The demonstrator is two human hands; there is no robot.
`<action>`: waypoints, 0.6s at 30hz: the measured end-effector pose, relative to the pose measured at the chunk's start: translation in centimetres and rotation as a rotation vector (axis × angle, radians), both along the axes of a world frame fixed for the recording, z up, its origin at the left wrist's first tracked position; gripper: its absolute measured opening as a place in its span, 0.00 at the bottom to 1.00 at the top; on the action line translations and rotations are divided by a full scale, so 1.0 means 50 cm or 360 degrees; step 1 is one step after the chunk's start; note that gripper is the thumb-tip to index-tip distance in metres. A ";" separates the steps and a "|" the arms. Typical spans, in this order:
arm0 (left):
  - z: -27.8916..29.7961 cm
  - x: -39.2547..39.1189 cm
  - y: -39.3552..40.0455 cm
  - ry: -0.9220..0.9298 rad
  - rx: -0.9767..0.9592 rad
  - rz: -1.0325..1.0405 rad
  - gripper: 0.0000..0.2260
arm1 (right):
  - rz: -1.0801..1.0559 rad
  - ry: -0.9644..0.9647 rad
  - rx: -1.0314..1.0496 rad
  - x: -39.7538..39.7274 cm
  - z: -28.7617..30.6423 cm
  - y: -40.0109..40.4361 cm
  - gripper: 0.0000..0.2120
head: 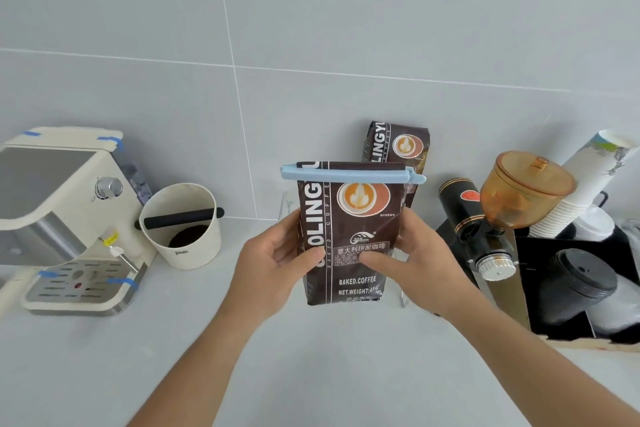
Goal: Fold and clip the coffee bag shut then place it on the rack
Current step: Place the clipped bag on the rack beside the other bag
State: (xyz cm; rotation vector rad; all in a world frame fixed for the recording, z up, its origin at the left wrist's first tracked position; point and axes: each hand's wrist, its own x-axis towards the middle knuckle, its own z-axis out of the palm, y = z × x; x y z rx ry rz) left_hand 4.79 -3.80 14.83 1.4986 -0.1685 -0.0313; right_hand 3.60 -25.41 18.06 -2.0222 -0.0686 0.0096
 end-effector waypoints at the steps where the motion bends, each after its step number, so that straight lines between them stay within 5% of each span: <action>1: 0.010 0.010 0.002 -0.0007 0.0009 0.0001 0.26 | 0.0005 -0.0014 -0.0006 0.009 0.010 0.003 0.23; 18: 0.034 0.217 0.030 -0.0118 0.0202 0.0220 0.22 | -0.0089 -0.0038 -0.0080 0.227 -0.001 0.053 0.18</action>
